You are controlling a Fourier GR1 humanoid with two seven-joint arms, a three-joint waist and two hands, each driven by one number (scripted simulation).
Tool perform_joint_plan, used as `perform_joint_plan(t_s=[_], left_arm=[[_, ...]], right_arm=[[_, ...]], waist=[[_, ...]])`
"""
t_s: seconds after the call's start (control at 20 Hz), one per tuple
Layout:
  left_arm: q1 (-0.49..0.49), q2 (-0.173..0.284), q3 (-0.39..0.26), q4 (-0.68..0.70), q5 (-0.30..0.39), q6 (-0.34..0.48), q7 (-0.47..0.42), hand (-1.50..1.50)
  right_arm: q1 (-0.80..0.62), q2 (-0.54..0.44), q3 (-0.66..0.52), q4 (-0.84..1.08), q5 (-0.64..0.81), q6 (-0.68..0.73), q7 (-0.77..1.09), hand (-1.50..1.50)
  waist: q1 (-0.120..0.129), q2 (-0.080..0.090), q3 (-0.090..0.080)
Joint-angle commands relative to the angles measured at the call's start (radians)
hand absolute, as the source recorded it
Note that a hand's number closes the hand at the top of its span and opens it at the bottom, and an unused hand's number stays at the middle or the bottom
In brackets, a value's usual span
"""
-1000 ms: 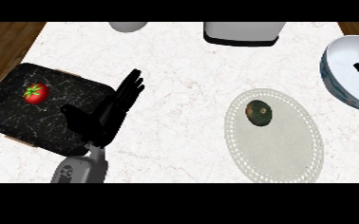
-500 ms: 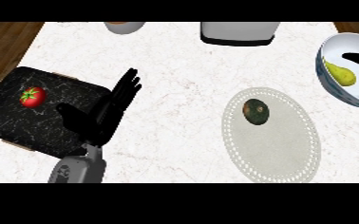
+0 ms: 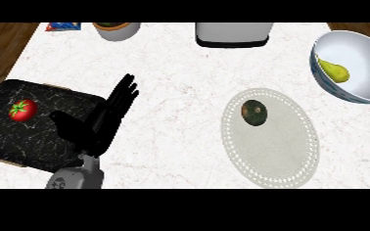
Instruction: Pick the pear from the placemat and place it in the bowl
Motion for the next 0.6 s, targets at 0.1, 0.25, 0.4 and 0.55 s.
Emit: perform_joint_plan(t_s=[0.1,0.25,0.4,0.55], left_arm=[[0.040,0.025,0.041,-0.015,0.015,0.002,-0.006,0.00],[0.061,0.026,0.034,-0.007,-0.002,0.000,-0.035,0.00],[0.071,0.050,0.059,-0.022,0.012,-0.007,-0.019,0.00],[0.077,0.050,0.074,-0.051,0.030,0.005,0.010,0.00]], right_arm=[[0.174,-0.019,-0.075,-0.135,-0.150,0.249,-0.089,-1.50],[0.315,0.012,-0.098,-0.227,-0.192,0.331,-0.168,-1.50],[0.452,0.052,-0.117,-0.310,-0.236,0.425,-0.205,-1.50],[0.612,0.066,-0.143,-0.394,-0.278,0.491,-0.263,1.50]], waist=[[-0.042,-0.016,-0.005],[-0.064,-0.020,-0.006],[-0.077,-0.023,-0.008],[-0.104,-0.029,-0.007]])
